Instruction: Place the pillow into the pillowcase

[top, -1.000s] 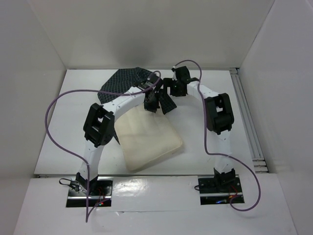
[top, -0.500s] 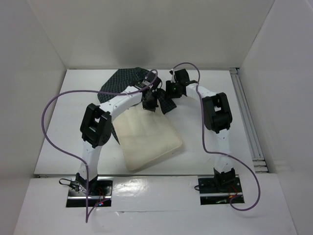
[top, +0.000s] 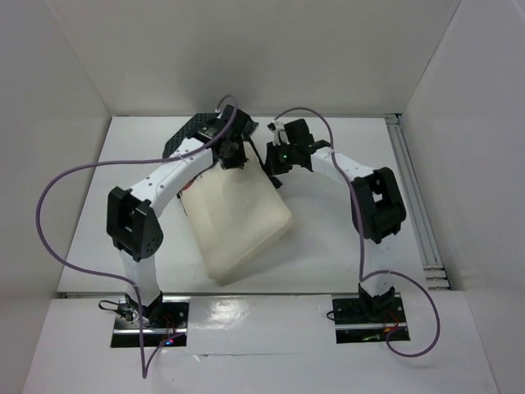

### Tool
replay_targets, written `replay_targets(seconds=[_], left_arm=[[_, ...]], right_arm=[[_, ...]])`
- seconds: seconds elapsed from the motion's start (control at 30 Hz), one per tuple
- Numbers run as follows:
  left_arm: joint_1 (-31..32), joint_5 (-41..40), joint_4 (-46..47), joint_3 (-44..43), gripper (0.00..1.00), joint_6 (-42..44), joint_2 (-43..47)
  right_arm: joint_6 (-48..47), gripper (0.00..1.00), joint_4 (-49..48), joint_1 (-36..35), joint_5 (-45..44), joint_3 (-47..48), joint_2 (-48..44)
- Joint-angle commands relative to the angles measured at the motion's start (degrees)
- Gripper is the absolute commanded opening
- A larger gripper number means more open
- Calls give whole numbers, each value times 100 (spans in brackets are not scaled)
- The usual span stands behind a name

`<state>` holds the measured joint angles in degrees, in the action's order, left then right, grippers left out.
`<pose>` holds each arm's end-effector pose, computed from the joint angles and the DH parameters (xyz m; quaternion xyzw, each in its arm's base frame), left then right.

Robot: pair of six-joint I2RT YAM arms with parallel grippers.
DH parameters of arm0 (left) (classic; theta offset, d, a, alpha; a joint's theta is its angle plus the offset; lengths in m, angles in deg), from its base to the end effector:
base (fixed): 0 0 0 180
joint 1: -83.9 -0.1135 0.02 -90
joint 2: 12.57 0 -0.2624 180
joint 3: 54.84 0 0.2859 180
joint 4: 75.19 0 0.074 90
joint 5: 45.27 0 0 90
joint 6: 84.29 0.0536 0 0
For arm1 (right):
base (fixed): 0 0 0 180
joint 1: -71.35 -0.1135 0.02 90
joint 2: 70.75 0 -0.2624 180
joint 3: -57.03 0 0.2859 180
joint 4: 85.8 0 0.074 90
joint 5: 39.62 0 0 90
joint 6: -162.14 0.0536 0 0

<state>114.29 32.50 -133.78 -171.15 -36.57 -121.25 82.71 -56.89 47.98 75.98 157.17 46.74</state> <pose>0.4086 -0.2265 0.3019 -0.1325 0.9284 -0.1160 0.3271 0.4485 0.2190 0.1726 -0.1829 0.8901 0.3027 0.2874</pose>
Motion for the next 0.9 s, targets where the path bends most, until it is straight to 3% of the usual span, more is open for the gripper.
replay_targets(seconds=[0.0,0.13,0.37,0.63,0.8,0.83,0.87], left_arm=[[-183,-842,130,-284,0,-158,594],[-235,-1141,-10,-408,0,-158,664],[-288,-1089,95,-145,0,-210,489],[431,-1019,280,-311,0,-404,-249],[880,-738,332,-302,0,-255,-416],[881,-589,332,-302,5,-124,-417],[881,-518,332,-198,24,-35,-365]], right_arm=[[-125,0,464,-492,620,-461,-1130],[112,0,465,-861,927,-1487,-2193],[341,0,1027,-1037,1122,-2026,-3810],[568,0,1292,-1037,1069,-2703,-4260],[692,0,1528,-1090,361,-2914,-4462],[762,7,1694,-1090,192,-2975,-4515],[815,39,1782,-1090,-149,-2976,-4516]])
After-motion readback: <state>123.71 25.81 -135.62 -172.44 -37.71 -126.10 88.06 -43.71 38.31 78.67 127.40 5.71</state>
